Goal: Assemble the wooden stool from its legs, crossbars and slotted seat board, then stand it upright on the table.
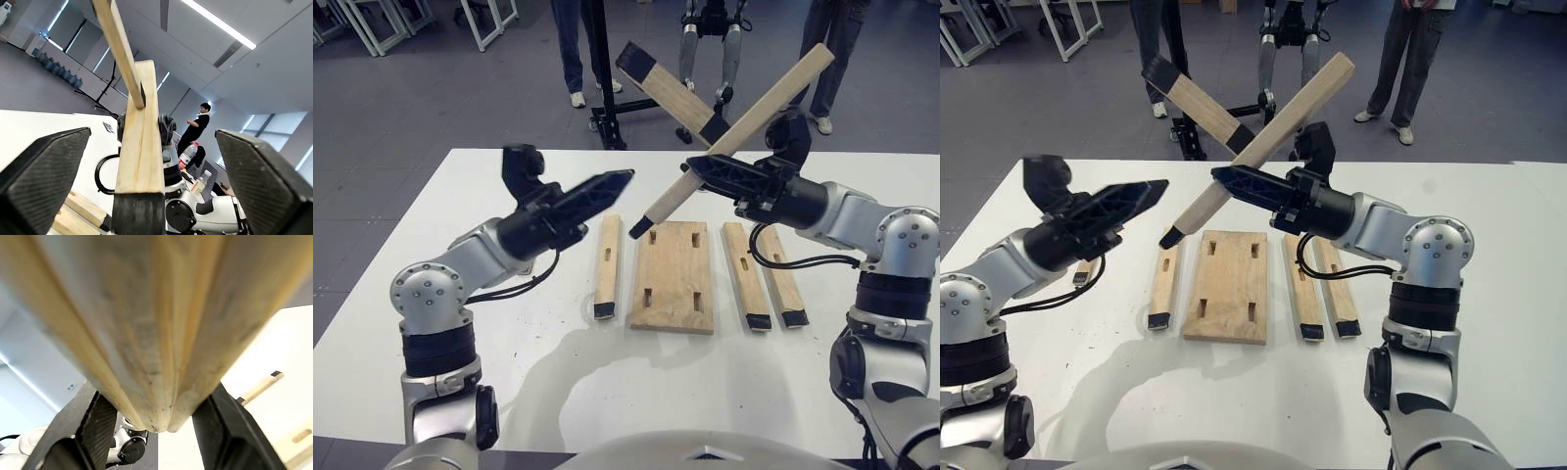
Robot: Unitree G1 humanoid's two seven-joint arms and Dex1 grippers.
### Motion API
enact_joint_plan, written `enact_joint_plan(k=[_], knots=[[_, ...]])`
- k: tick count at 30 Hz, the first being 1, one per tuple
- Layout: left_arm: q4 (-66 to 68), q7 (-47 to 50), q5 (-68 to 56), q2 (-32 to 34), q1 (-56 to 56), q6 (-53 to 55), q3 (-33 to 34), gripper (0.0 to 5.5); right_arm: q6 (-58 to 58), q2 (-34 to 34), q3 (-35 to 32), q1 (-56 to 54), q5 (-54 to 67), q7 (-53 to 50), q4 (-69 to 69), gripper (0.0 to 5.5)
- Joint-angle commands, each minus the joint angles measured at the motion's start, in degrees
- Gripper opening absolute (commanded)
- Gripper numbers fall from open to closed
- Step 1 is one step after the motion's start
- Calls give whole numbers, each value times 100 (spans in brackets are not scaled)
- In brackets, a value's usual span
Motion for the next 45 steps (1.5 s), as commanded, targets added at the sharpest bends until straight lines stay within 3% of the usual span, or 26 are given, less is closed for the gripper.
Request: enact_joint_plan(k=[1, 5, 9, 14, 33, 40, 45], knots=[[-131, -115, 1024, 628, -71, -341, 54, 539, -154, -384, -91, -54, -342, 308, 17, 207], [-817, 20, 2631, 1003, 242, -678, -814, 539, -395, -769, -299, -195, -700, 607, 295, 207], [-1457, -273, 5151, 1658, 322, -1130, -3288, 539, -547, -772, -332, -217, -908, 709, 371, 207], [-984, -587, 6840, 1496, 60, -1803, -4675, 539, -633, -615, -331, -174, -1006, 665, 330, 207], [0, -1154, 8708, 1073, 51, -2510, -5015, 539, -618, -389, -435, -140, -958, 541, 228, 207], [-278, -2965, 8908, 2430, 411, -2812, -5526, 539, -797, -529, -325, -20, -1358, 834, 227, 207], [661, -3498, 9163, 2671, 79, -3645, -5284, 539, -967, -919, 342, 411, -2111, 1735, 120, 207]])
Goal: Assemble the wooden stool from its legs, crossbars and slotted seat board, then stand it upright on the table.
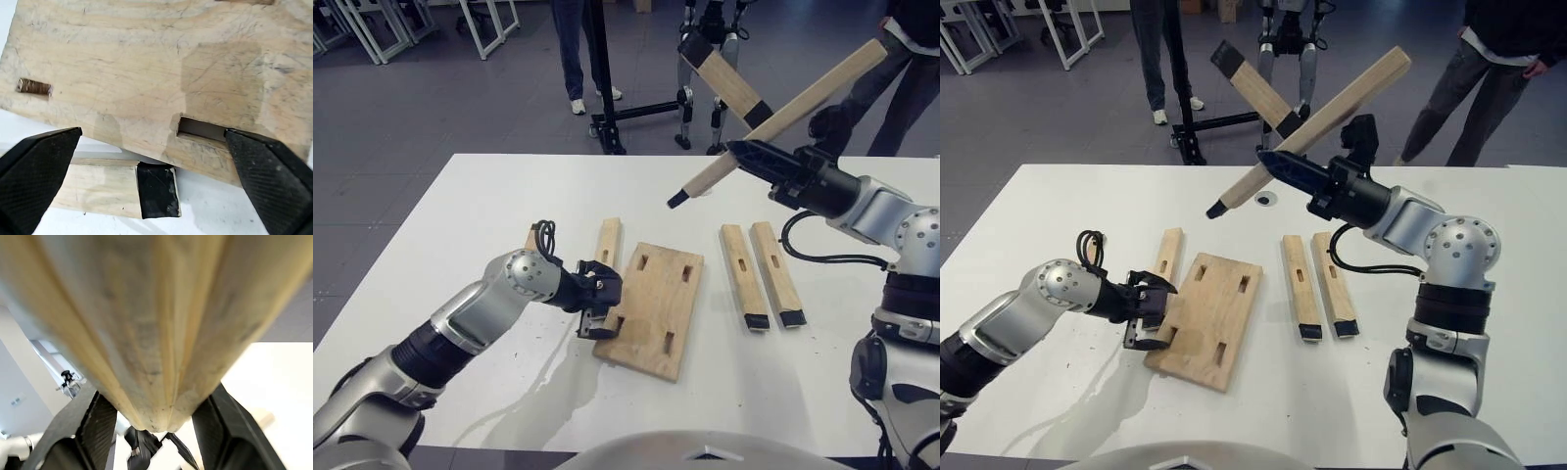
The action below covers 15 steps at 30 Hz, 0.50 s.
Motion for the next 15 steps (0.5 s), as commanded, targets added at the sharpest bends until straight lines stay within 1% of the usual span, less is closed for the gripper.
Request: enact_joint_plan(k=[1, 4, 12, 15], knots=[[909, -208, 544, 215, 147, -261, -169, 539, -342, -366, 689, 394, -777, 737, -88, 207], [864, -159, 506, 47, 202, -231, -91, 539, -769, -500, 1122, 667, -1454, 1114, 31, 207], [231, 16, 402, -127, 652, 231, 109, 539, -1133, -410, 1467, 1255, -2091, 1387, -122, 207], [220, 46, 479, -181, 637, 254, 159, 539, -1247, -275, 1614, 1297, -2277, 1487, 112, 207]])
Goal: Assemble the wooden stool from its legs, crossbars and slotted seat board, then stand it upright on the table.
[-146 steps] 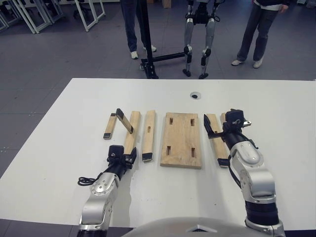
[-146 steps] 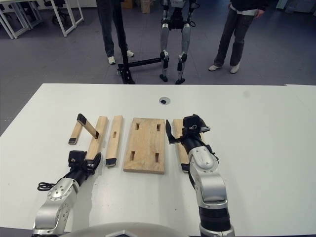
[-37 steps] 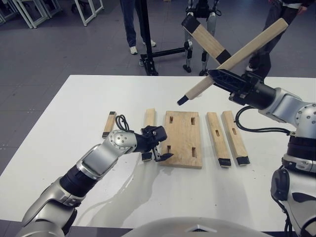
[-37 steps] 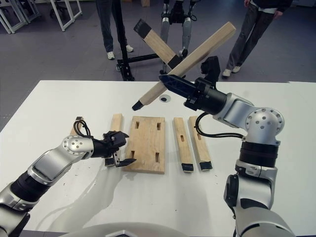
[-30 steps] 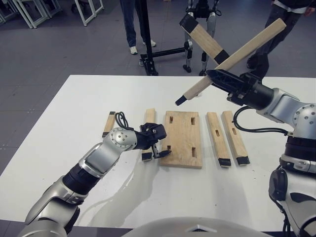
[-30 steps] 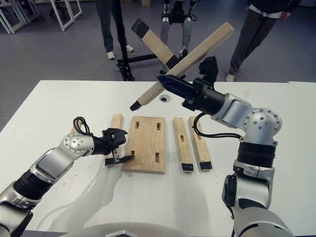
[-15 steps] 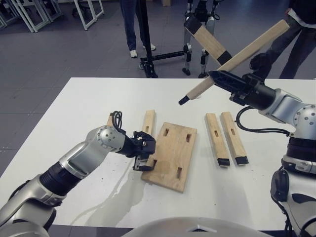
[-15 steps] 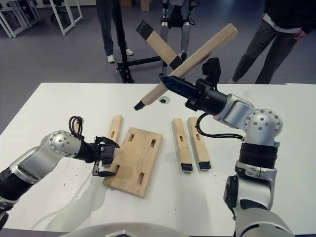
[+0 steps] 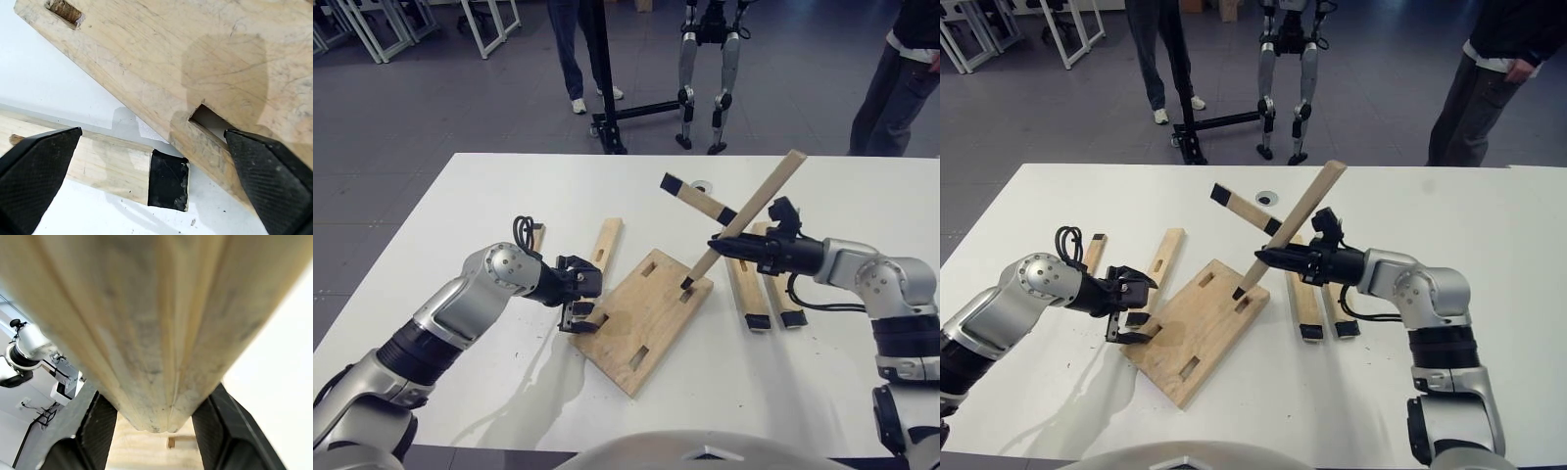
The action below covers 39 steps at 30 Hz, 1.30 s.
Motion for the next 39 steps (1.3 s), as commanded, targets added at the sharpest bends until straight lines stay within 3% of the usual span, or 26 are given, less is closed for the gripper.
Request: enact_joint_plan(k=[1, 16, 25, 39], knots=[[145, 63, 232, -209, 379, 105, -276, 539, -202, 169, 127, -27, -237, 127, 244, 207], [199, 55, 401, -291, 394, 79, -156, 539, -781, -17, 595, -290, -1209, 1033, 1052, 206], [206, 78, 425, -318, 449, 110, -103, 539, -944, 6, 446, -209, -1393, 825, 845, 205], [18, 178, 436, -443, 584, 277, -88, 539, -2232, 353, 1768, 1219, -2743, -169, -2, 205]])
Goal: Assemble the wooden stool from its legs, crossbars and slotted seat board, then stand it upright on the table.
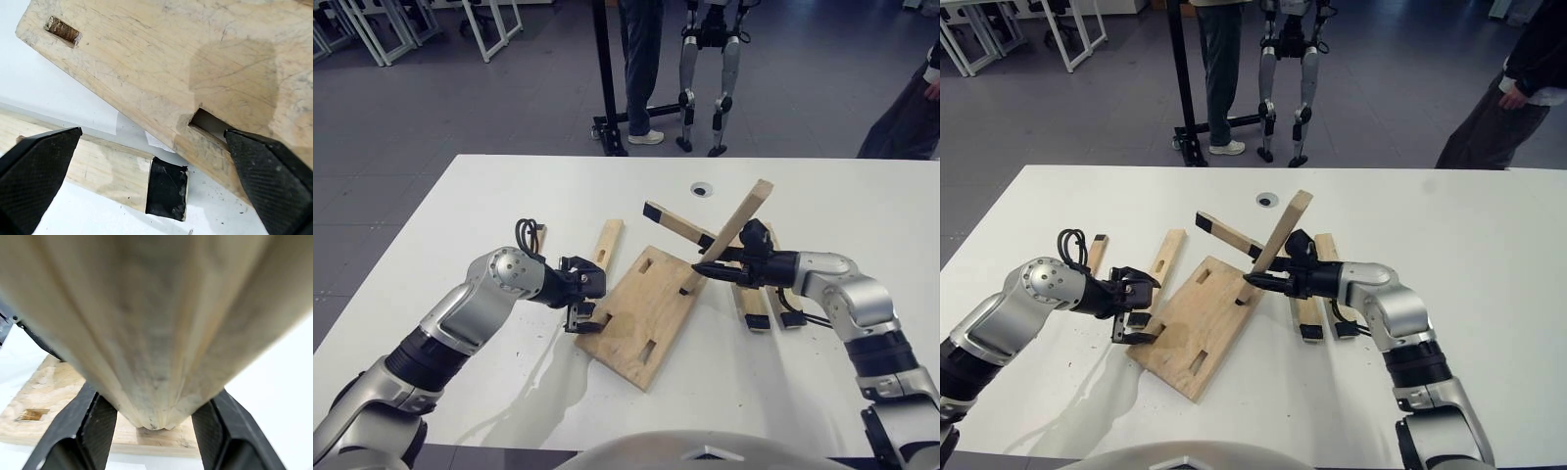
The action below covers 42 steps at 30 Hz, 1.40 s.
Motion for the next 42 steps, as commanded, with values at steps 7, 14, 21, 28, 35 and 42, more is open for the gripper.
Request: enact_joint_plan(k=[7, 14, 21, 28, 35, 42], knots=[[48, 175, 252, -280, 417, 207, -370, 539, -318, -223, 1374, 1198, -1185, -211, 1202, 205], [-105, 286, 256, -451, 528, 323, -385, 539, 434, -392, 1179, 332, -559, 419, 1633, 205], [-882, 647, 37, -949, 706, 1132, -276, 539, -155, -291, 1050, -890, -591, 1307, 2699, 205], [-1135, 821, -4, -1003, 840, 1454, -295, 539, -228, -151, 723, -1096, -364, 1552, 2462, 204], [-1155, 959, -63, -1039, 877, 1605, -175, 539, -157, -136, 291, -1140, -289, 1309, 1887, 303], [-1273, 1150, -168, -1096, 1000, 1822, -129, 539, -13, -420, 105, -910, -353, 1275, 1153, 431]])
